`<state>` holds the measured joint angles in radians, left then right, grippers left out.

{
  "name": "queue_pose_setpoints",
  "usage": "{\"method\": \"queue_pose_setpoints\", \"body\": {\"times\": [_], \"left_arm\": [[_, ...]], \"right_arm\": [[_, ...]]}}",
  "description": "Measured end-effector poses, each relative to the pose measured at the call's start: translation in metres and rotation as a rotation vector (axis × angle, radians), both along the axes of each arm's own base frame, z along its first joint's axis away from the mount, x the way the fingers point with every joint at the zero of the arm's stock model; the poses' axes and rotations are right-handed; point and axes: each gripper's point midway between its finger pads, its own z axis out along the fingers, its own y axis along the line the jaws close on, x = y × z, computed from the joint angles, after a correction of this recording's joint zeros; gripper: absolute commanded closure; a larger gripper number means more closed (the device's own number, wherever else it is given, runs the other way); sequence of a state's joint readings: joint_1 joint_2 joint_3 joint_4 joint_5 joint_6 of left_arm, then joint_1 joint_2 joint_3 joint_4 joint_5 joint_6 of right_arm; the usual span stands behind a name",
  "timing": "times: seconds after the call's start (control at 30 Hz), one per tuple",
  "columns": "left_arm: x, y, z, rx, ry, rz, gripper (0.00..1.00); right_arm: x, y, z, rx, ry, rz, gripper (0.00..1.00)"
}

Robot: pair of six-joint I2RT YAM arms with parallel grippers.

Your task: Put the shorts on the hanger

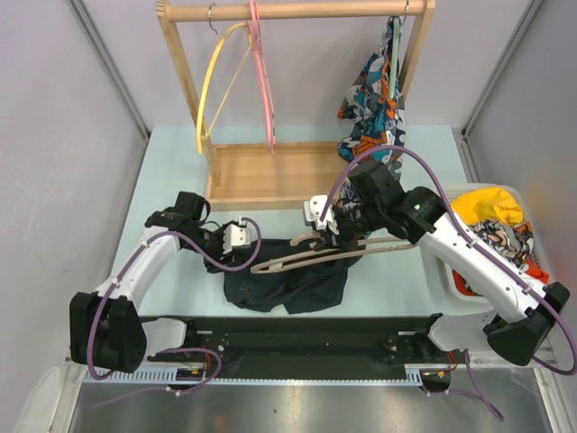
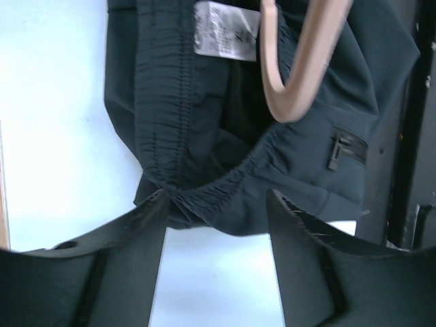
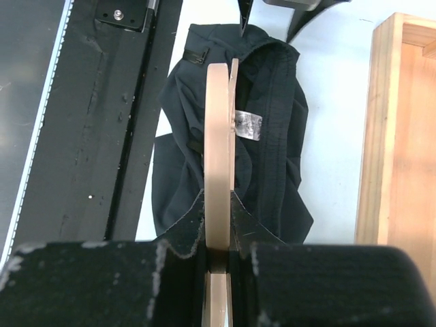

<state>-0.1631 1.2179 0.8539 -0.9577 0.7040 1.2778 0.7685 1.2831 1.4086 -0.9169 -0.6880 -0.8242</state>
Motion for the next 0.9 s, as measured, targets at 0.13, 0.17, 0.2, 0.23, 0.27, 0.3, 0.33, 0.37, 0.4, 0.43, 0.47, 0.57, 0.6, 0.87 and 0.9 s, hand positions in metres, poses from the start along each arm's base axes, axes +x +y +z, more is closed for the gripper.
{"method": "queue_pose_setpoints", "body": {"times": [0.13, 0.17, 0.2, 0.23, 0.27, 0.3, 0.33, 0.37, 0.4, 0.43, 0.47, 0.57, 0.6, 0.87, 0.9], "left_arm": [[0.008, -0.004, -0.002, -0.025, -0.014, 0.018, 0.39], [0.009, -0.005, -0.002, -0.029, -0.012, 0.024, 0.39], [0.011, -0.006, -0.003, -0.034, -0.01, 0.027, 0.38], [0.012, -0.007, -0.003, -0.038, -0.009, 0.028, 0.32], [0.013, -0.007, -0.004, -0.04, -0.009, 0.031, 0.3], [0.015, -0.008, -0.006, -0.042, -0.011, 0.035, 0.3], [0.014, -0.008, -0.008, -0.044, -0.005, 0.041, 0.32], [0.014, -0.008, -0.009, -0.043, -0.005, 0.04, 0.35], [0.013, -0.008, -0.011, -0.044, -0.003, 0.043, 0.42], [0.012, -0.007, -0.013, -0.044, 0.001, 0.046, 0.6], [0.01, -0.007, -0.015, -0.044, 0.007, 0.046, 0.69], [0.006, -0.009, -0.014, -0.053, 0.019, 0.035, 0.88], [0.003, -0.01, -0.014, -0.059, 0.028, 0.029, 0.9], [-0.019, -0.02, 0.032, -0.109, -0.079, -0.064, 0.92], [-0.021, -0.023, 0.041, -0.117, -0.111, -0.077, 0.92]], "right_arm": [[-0.002, 0.0, -0.001, -0.001, 0.01, 0.003, 1.0], [-0.002, 0.0, -0.001, -0.001, 0.011, 0.003, 1.0], [-0.002, 0.0, -0.001, -0.001, 0.012, 0.003, 1.0], [-0.002, 0.0, 0.0, 0.0, 0.013, 0.004, 1.0], [-0.002, 0.0, 0.0, 0.0, 0.013, 0.005, 1.0], [-0.003, 0.0, 0.0, 0.0, 0.014, 0.005, 1.0], [-0.003, 0.0, 0.0, 0.0, 0.014, 0.005, 1.0], [-0.003, 0.0, 0.0, 0.0, 0.014, 0.004, 1.0], [-0.003, 0.0, -0.001, 0.0, 0.015, 0.005, 1.0], [-0.003, 0.0, -0.001, 0.0, 0.015, 0.005, 1.0], [-0.003, 0.0, -0.001, 0.0, 0.017, 0.003, 1.0], [-0.003, 0.0, -0.001, -0.001, 0.022, 0.0, 1.0], [-0.002, 0.0, -0.001, 0.0, 0.026, -0.004, 1.0], [0.013, 0.001, -0.003, 0.011, 0.051, -0.048, 1.0], [0.015, 0.002, -0.003, 0.016, 0.05, -0.049, 1.0]]}}
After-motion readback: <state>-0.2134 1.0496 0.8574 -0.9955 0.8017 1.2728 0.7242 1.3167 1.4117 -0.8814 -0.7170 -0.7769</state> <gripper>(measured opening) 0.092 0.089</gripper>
